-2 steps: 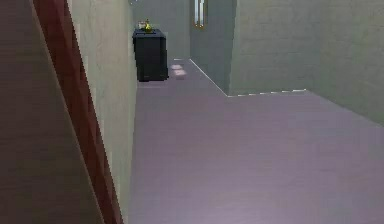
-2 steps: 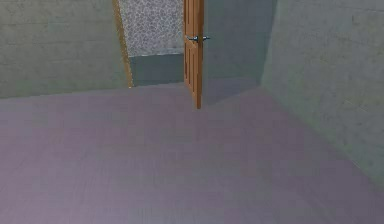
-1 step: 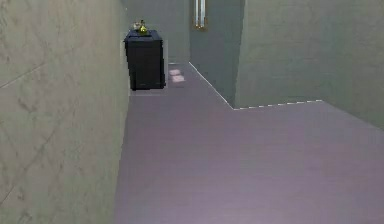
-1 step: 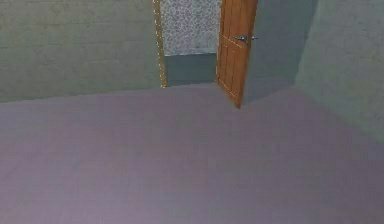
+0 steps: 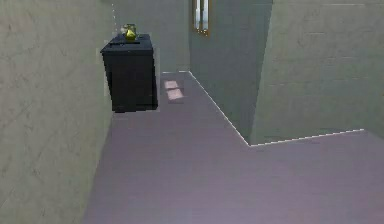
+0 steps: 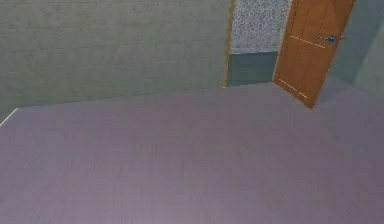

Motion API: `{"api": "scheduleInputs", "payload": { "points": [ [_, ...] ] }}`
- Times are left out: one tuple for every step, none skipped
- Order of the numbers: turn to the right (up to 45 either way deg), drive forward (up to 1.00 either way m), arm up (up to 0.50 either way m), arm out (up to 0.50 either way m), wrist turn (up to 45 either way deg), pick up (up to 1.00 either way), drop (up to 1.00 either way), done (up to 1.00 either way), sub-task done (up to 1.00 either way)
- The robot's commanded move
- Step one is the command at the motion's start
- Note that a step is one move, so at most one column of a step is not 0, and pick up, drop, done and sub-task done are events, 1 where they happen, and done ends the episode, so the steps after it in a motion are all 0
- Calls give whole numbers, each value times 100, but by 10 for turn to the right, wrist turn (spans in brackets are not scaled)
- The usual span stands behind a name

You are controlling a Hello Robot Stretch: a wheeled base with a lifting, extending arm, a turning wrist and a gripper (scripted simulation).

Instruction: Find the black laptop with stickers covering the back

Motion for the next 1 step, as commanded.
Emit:
{"api": "scheduleInputs", "payload": {
  "points": [
    [-30,0,0,0,0,0,0,0,0]
  ]
}}
